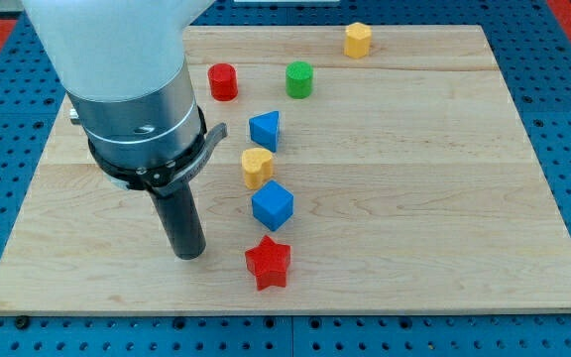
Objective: Move the arm towards the green star
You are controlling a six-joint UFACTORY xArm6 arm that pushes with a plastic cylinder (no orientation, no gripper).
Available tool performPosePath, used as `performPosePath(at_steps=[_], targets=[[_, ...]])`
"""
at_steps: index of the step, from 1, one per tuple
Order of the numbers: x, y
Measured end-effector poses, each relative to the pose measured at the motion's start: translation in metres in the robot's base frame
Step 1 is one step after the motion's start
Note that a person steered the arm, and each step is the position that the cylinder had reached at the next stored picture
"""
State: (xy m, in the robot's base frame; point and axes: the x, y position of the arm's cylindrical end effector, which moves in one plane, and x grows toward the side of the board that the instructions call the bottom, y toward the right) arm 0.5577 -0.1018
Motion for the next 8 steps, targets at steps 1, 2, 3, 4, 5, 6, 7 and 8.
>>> performPosePath(at_steps=[1, 2, 3, 4, 5, 6, 7, 8], targets=[[0.000, 0.006], [-0.002, 0.019], [-0.005, 0.022], [-0.017, 0.011], [-0.046, -0.032], [-0.086, -0.058], [-0.130, -0.069], [-0.168, -0.080]])
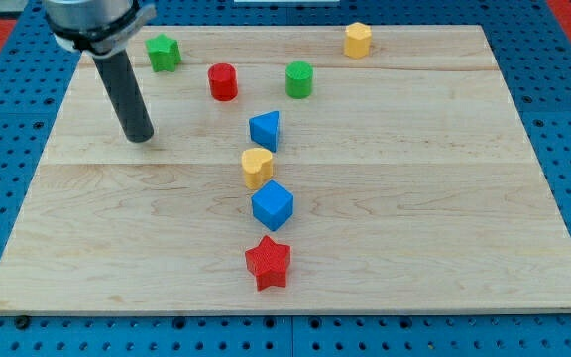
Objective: Move the arm towards the green star
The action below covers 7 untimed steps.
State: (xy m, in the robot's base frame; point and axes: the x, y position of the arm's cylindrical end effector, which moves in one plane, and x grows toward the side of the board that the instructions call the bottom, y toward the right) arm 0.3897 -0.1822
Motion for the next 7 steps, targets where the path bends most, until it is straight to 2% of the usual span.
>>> performPosePath(at_steps=[1, 4, 5, 7], targets=[[-0.029, -0.006], [-0.038, 0.015], [-0.053, 0.031], [-0.082, 0.023]])
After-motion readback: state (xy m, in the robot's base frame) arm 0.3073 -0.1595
